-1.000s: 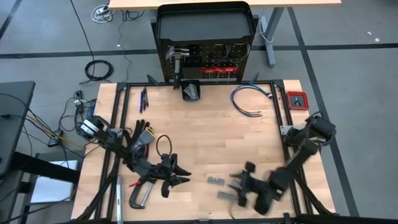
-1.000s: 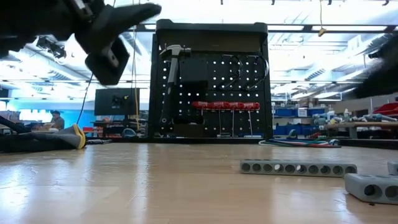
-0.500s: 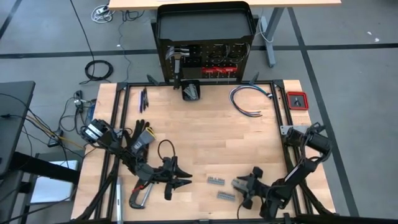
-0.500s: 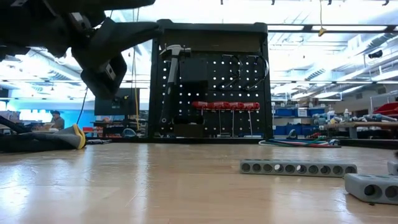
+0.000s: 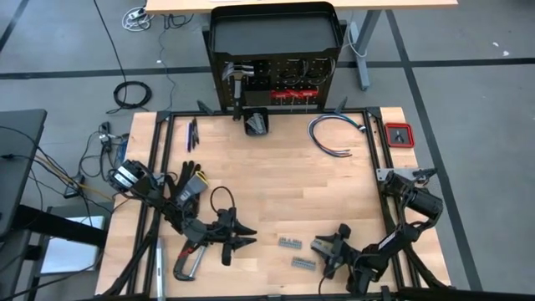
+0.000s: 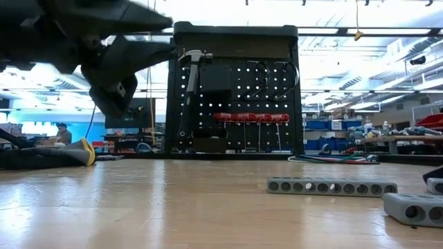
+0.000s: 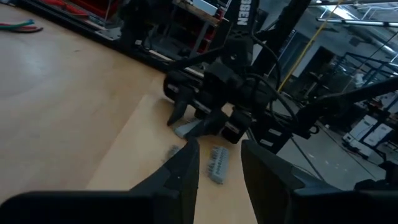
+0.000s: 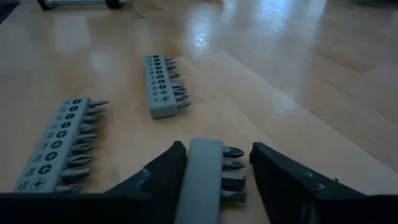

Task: Hang tools onto peg board
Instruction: Put the gray terminal block into the black bin

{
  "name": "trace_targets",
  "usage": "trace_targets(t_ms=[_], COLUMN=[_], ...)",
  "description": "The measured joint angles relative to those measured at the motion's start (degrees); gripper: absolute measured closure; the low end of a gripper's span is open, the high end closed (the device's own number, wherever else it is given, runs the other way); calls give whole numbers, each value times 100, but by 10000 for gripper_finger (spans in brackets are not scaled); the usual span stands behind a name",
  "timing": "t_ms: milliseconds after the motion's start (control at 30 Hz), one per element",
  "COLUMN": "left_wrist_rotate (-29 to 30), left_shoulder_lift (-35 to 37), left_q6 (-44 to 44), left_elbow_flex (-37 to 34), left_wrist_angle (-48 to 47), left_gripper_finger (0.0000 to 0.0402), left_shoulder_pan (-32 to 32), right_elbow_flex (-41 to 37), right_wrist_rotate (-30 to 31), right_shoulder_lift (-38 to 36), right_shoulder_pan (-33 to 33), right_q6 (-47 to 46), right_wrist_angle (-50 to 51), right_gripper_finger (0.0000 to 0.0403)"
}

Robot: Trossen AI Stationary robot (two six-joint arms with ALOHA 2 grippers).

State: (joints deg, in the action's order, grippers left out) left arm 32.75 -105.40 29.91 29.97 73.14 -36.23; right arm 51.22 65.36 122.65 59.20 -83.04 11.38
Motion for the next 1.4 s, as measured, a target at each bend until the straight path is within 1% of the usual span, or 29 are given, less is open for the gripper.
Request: trace_targets(t_ms=[167, 267, 367, 400, 500, 600, 667, 767, 833, 867, 933, 1033, 1067, 1133, 1167, 1200, 1300, 1400], left_wrist_rotate=[-20, -21, -1, 3, 43, 207, 268, 298, 302, 303, 315, 265, 218, 139, 89, 64, -106, -271], left_shoulder_lift=[303, 431, 443, 445, 436, 386, 386, 386, 386, 386, 386, 382, 382, 382, 382, 382, 382, 382], left_q6=[37, 58, 85, 103, -10, -119, -116, -116, -196, -291, -446, -678, -707, -733, -734, -738, -837, -916], left_elbow_flex=[-617, -1019, -1355, -1415, -1540, -1548, -1547, -1547, -1547, -1547, -1546, -1561, -1554, -1558, -1556, -1558, -1558, -1561], left_wrist_angle=[254, 586, 825, 831, 786, 782, 767, 759, 759, 758, 696, 620, 615, 593, 595, 595, 580, 607], left_gripper_finger=[277, 277, 277, 277, 277, 277, 277, 277, 277, 277, 277, 277, 277, 277, 277, 277, 277, 277], left_shoulder_pan=[199, 382, 525, 560, 661, 756, 832, 925, 1016, 1073, 1193, 1353, 1409, 1537, 1599, 1656, 1846, 1976], right_elbow_flex=[-4, -4, -4, -12, -78, -25, -41, -40, 11, 77, 342, 986, 1253, 1843, 2146, 2447, 3279, 3964], right_wrist_rotate=[-3, -95, -509, -664, -924, -997, -1007, -1022, -1275, -1431, -1471, -1500, -1595, -1597, -1595, -1592, -1604, -1561], right_shoulder_lift=[-10, -109, -484, -655, -1143, -1580, -1669, -1691, -1622, -1564, -1411, -1196, -1112, -870, -748, -610, -190, 270], right_shoulder_pan=[-107, -249, -573, -757, -1467, -2312, -2958, -3892, -4499, -4778, -5304, -5956, -6125, -6378, -6486, -6589, -6829, -6984], right_q6=[-74, -99, -96, 72, 1060, 2014, 2937, 4528, 5414, 5770, 6286, 6850, 7015, 7205, 7211, 7121, 6450, 6115], right_wrist_angle=[12, 15, 233, 307, 479, -174, -859, -2637, -3865, -4319, -4675, -4608, -4506, -4049, -3653, -3215, -1953, -1177], right_gripper_finger=[266, 270, 270, 270, 270, 270, 270, 270, 270, 270, 270, 270, 270, 270, 270, 270, 270, 270])
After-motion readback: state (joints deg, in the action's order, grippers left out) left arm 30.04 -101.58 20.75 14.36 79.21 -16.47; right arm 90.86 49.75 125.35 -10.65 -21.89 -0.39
